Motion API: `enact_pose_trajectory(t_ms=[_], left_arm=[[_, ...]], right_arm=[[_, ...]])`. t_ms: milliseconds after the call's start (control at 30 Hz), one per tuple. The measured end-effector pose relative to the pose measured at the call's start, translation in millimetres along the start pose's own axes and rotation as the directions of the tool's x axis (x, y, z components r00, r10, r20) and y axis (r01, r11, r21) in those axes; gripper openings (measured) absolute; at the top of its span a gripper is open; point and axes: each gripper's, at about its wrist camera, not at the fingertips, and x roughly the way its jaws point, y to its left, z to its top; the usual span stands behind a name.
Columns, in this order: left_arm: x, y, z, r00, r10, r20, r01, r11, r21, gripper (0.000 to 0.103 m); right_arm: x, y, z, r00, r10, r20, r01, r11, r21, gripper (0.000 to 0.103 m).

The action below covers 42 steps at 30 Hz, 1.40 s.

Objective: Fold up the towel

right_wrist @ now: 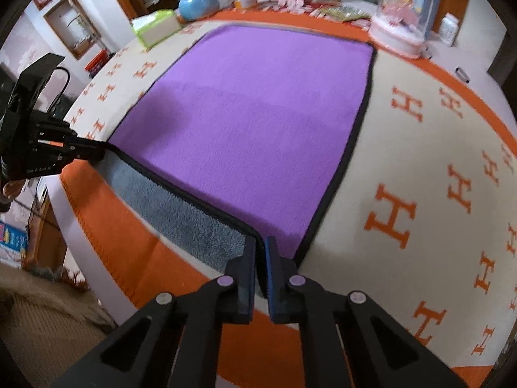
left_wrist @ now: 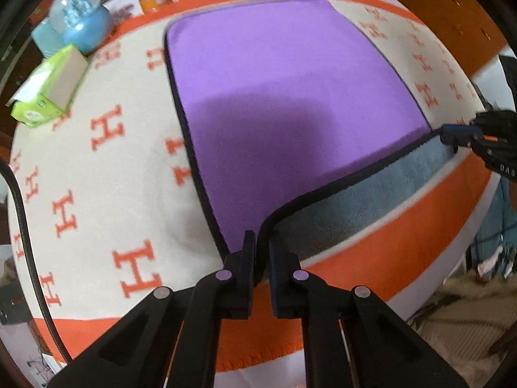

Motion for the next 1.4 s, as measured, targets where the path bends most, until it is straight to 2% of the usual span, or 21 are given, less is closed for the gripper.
enact_pose_trajectory(t_ms=[200, 367, 533, 733, 833, 1100, 1300, 1400], left_arm=[[-25, 7, 36, 0.994, 0.074, 0.086, -0.07, 0.996, -0.054, 0.005], [-38, 23, 84, 0.979, 0.141, 0.145, -0.128, 0.987, -0.096, 0.005], [-36, 38, 141, 0.963, 0.186, 0.195, -0.163, 0.979, -0.126, 0.005], [-8, 54, 195, 0.951, 0.239, 0.197, -0.206, 0.963, -0.173, 0.005], [9, 59, 212, 0.945, 0.263, 0.193, -0.227, 0.956, -0.188, 0.005], [54, 67, 235, 0.946, 0.292, 0.14, -0.26, 0.942, -0.211, 0.005], [71, 70, 240, 0.946, 0.3, 0.127, -0.265, 0.936, -0.233, 0.005], [75, 69, 242, 0.94, 0.318, 0.126, -0.284, 0.931, -0.231, 0.006]], right_arm=[[-23, -10, 37, 0.992, -0.06, 0.114, 0.055, 0.997, 0.049, 0.005], [-31, -20, 86, 0.974, -0.126, 0.186, 0.112, 0.99, 0.087, 0.005], [-21, -39, 130, 0.959, -0.195, 0.204, 0.168, 0.975, 0.143, 0.005], [1, -67, 177, 0.949, -0.237, 0.21, 0.195, 0.96, 0.203, 0.005], [18, -80, 195, 0.95, -0.245, 0.194, 0.198, 0.952, 0.234, 0.005], [70, -103, 216, 0.96, -0.251, 0.123, 0.211, 0.94, 0.269, 0.005], [86, -109, 217, 0.961, -0.253, 0.107, 0.215, 0.935, 0.28, 0.005], [93, -107, 215, 0.958, -0.272, 0.094, 0.241, 0.936, 0.256, 0.005]])
